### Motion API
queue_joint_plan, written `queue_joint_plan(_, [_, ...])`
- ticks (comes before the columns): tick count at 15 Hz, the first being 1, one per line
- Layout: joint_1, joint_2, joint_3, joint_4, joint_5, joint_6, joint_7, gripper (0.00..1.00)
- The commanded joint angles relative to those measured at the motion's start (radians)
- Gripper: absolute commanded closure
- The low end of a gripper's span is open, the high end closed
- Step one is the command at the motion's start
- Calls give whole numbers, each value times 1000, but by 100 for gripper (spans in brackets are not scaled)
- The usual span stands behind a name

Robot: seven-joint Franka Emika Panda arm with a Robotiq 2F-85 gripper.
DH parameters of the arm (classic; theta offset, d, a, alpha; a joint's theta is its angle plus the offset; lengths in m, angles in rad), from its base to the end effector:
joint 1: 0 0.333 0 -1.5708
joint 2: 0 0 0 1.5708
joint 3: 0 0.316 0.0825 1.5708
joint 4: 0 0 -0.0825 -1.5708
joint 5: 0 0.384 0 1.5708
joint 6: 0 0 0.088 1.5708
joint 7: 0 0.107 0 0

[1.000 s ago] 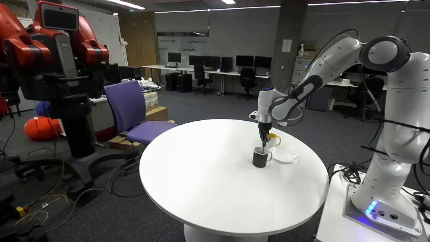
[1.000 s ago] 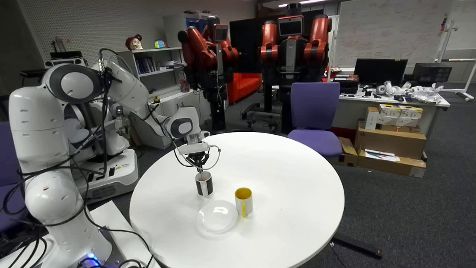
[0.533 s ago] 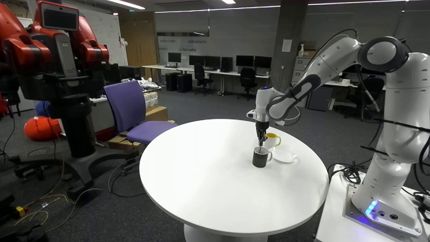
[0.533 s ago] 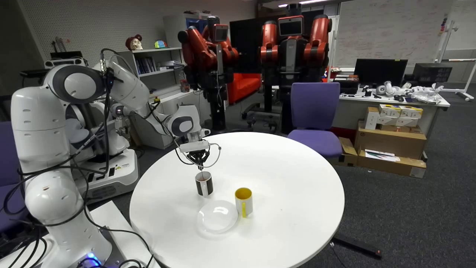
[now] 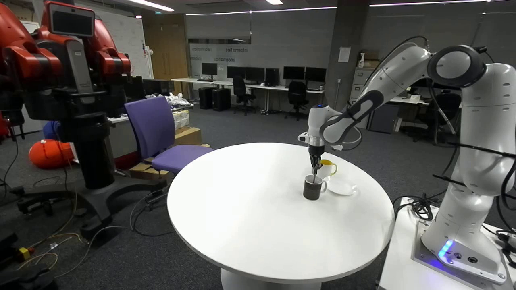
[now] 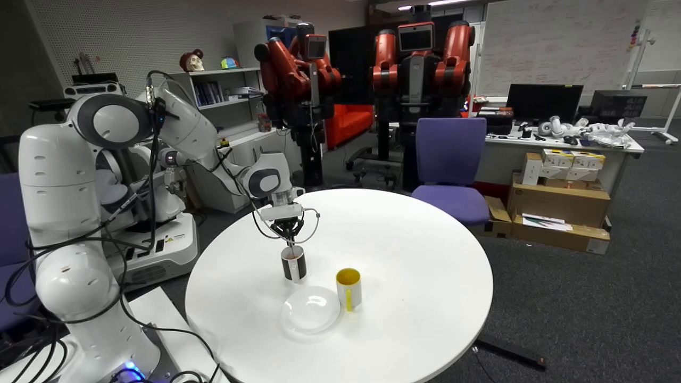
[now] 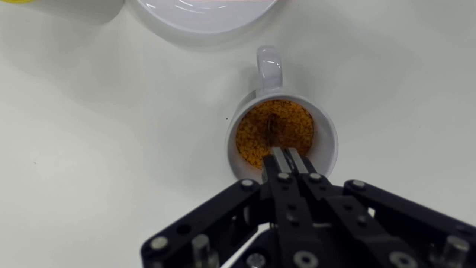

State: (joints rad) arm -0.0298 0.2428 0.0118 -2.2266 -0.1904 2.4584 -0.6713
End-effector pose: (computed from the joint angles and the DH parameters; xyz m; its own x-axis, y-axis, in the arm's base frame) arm 0.5464 -0.0097 0.2628 0.6955 0.7133 -0.0867 0.7185 -0.6911 0.0781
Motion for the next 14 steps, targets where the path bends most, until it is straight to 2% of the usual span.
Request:
queue_joint_plan(1, [-15,-30,21,-17,22,-42,-36,99])
queue_joint_plan(6, [-7,-27,59,-1,78,-65,-65,99])
queue_joint_plan(14, [-7,-3,32,27,15,-52,-34,99])
